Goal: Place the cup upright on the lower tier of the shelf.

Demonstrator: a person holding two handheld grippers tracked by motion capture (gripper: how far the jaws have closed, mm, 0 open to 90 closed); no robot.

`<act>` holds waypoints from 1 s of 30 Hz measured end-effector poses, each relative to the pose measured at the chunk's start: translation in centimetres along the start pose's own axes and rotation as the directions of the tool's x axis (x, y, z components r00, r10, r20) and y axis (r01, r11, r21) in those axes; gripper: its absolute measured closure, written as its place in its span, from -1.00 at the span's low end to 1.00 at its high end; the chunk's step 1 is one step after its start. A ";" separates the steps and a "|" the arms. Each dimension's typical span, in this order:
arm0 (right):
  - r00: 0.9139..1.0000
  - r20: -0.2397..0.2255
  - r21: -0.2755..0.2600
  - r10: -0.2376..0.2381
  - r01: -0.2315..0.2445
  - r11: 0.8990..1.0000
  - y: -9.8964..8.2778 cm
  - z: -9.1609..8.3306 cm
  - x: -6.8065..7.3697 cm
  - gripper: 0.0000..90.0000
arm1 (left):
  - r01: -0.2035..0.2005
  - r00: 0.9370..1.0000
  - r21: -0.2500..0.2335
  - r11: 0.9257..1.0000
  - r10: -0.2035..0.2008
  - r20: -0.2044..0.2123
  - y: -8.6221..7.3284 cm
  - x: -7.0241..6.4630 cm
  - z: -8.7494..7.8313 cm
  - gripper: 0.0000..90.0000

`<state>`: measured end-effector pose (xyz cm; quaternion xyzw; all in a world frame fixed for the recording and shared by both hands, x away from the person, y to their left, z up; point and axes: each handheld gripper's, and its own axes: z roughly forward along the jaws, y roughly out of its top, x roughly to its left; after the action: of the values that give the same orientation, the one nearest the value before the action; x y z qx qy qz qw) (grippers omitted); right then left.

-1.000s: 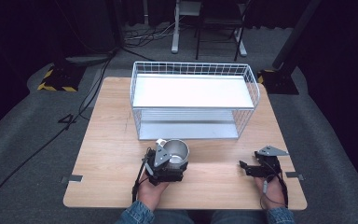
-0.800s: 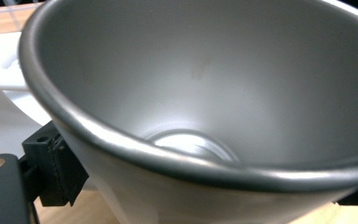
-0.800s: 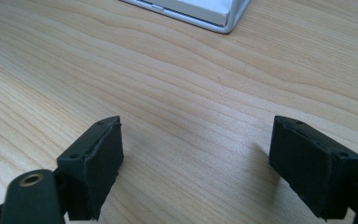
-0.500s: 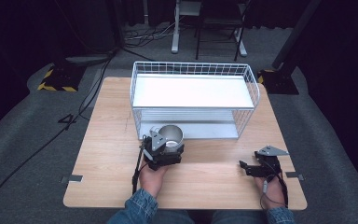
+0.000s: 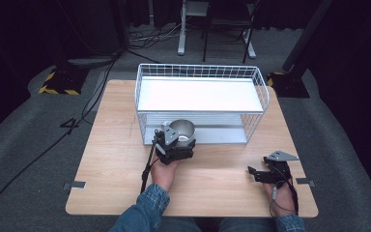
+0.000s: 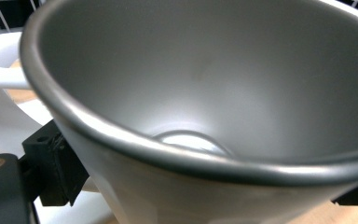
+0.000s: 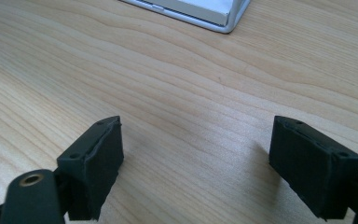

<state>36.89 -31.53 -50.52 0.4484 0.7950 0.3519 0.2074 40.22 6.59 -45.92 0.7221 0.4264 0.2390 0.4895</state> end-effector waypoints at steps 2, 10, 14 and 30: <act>1.000 -0.003 0.001 0.001 -0.001 1.000 0.0 0.0 0.0 -0.60 | 0.002 1.000 -0.017 1.000 -0.002 -0.005 0.3 0.3 0.7 -0.83; 1.000 -0.010 0.003 -0.006 0.006 1.000 0.0 0.0 0.1 -0.60 | -0.012 1.000 -0.042 0.999 0.011 -0.028 1.4 1.2 2.3 -0.83; 1.000 -0.009 0.002 -0.010 0.010 1.000 0.0 0.0 0.1 -0.60 | -0.005 0.999 -0.048 0.999 0.003 -0.032 1.4 1.3 3.0 -0.83; 1.000 -0.021 0.001 -0.020 0.020 1.000 0.0 0.0 0.2 -0.59 | 0.047 0.997 -0.057 0.997 -0.050 -0.066 1.1 1.8 6.2 -0.83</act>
<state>36.78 -31.35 -50.50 0.4368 0.8018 0.3541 0.2022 46.30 4.82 -47.60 0.6891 0.4532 0.2633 0.5004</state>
